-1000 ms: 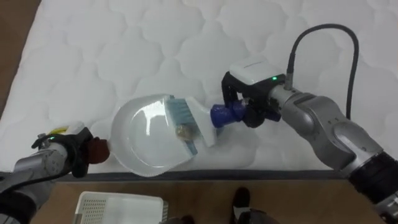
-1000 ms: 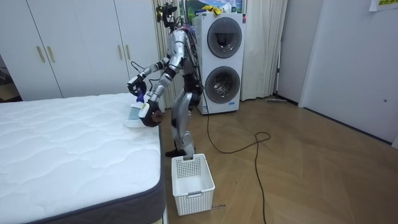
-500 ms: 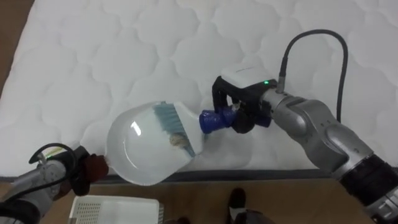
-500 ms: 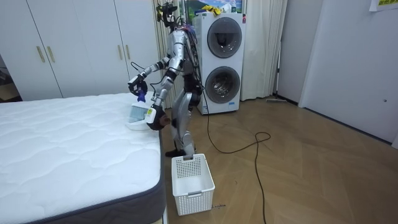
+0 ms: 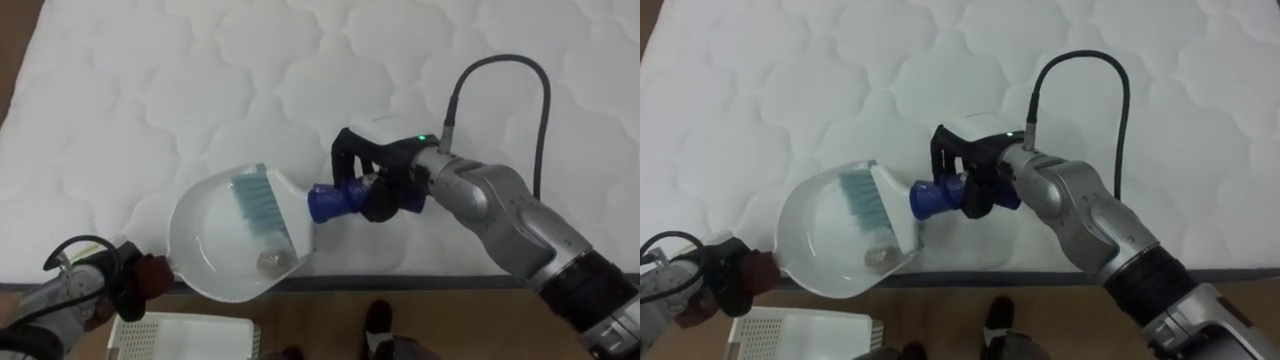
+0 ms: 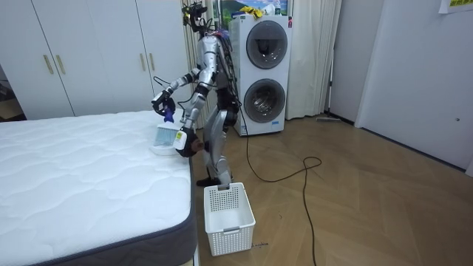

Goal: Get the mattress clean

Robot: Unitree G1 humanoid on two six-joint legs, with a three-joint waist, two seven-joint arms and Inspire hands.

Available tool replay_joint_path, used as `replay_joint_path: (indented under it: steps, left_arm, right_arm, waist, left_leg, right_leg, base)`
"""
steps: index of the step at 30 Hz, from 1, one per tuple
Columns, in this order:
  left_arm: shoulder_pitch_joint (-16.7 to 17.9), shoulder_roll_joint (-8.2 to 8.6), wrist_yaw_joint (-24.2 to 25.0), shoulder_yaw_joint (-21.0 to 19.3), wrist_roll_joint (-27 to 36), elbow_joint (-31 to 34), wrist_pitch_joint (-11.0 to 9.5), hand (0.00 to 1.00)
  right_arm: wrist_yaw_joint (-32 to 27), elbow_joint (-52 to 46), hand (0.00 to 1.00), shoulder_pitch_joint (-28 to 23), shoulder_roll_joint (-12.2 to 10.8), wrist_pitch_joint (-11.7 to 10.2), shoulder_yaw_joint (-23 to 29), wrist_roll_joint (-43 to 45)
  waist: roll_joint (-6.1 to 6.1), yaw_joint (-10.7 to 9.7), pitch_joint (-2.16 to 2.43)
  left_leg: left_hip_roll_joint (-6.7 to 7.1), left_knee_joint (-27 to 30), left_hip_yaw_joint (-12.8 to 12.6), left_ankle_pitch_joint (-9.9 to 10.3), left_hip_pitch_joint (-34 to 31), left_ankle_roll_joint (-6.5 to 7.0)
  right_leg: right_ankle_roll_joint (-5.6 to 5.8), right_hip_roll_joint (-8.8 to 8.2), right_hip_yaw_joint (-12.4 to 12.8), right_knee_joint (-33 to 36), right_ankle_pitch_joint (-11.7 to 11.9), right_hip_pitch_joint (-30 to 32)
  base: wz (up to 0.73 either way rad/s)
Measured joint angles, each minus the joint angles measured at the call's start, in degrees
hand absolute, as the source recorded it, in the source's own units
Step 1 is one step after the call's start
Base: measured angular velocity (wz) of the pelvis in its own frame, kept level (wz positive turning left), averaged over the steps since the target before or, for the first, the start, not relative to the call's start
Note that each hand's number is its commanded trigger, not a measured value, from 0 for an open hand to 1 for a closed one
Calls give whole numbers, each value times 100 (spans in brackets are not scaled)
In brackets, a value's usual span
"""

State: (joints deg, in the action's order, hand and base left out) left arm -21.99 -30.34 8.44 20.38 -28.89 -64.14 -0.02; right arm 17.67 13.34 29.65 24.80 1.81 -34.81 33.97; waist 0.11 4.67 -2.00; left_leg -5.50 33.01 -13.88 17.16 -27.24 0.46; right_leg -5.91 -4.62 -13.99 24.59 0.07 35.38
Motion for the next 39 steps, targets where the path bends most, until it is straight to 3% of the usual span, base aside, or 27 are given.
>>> replay_joint_path:
  steps: [4,16,18,20,24,32,33,34,36,37,39]
  left_arm:
    - [-1,9,0,-1,2,0,0,100]
    - [70,25,-129,-11,6,-5,-25,100]
    - [96,38,-185,-12,-9,95,-33,100]
    - [168,43,-221,-12,-13,212,-16,100]
    - [246,42,-241,-46,-7,292,52,100]
    - [968,55,-367,-455,-51,1627,258,100]
    - [1058,56,-405,-469,-52,1830,298,100]
    - [1111,56,-414,-478,-52,1945,326,100]
    - [1347,56,-419,-577,-60,2284,379,100]
    - [1561,56,-418,-749,-81,2591,424,100]
    - [1814,60,-396,-995,-85,3125,566,100]
  right_arm:
    - [5,0,100,0,4,-10,2,1]
    - [-244,40,100,0,173,-412,201,-17]
    - [-548,358,100,0,170,-624,377,-72]
    - [-737,642,100,-61,168,-677,542,-95]
    - [-1091,736,100,-311,176,-660,976,-111]
    - [-2097,810,100,-975,234,-607,2019,-115]
    - [-2276,810,19,-1073,236,-589,2135,-249]
    - [-2361,810,0,-1126,235,-589,2192,-321]
    - [-2621,809,0,-1326,234,-589,2327,-587]
    - [-2779,806,0,-1452,234,-586,2439,-686]
    - [-3000,799,0,-1595,232,-533,2673,-703]
  waist:
    - [0,-2,-1]
    - [-34,-48,-23]
    - [-37,-48,-25]
    - [-43,-53,-29]
    - [-46,-150,-28]
    - [-84,-340,11]
    - [-85,-346,23]
    - [-85,-343,27]
    - [-63,-357,73]
    - [-66,-384,155]
    - [-51,-408,175]
  left_leg:
    - [3,-10,6,3,2,4]
    - [32,-167,0,6,191,5]
    - [27,-173,2,4,218,5]
    - [27,-201,10,4,290,5]
    - [31,-254,34,8,391,9]
    - [38,-595,188,-18,927,-26]
    - [48,-695,184,-30,1053,-34]
    - [49,-738,180,-32,1128,-37]
    - [38,-847,209,-35,1311,-42]
    - [35,-907,224,-39,1393,-50]
    - [35,-964,297,-48,1527,-62]
  right_leg:
    - [41,-3,-8,-1,-34,1]
    - [31,-10,-35,-61,-40,-153]
    - [31,-10,-51,-76,-40,-182]
    - [38,-14,-67,-89,-45,-259]
    - [82,-18,-107,-136,-78,-387]
    - [150,102,-216,-449,-113,-992]
    - [158,109,-222,-510,-117,-1094]
    - [164,119,-210,-526,-121,-1147]
    - [194,126,-212,-587,-154,-1334]
    - [209,120,-225,-581,-198,-1372]
    - [228,141,-291,-599,-225,-1507]
  base:
    - [0]
    - [0]
    - [0]
    - [3]
    - [5]
    - [5]
    - [0]
    - [-5]
    - [-2]
    - [10]
    - [18]
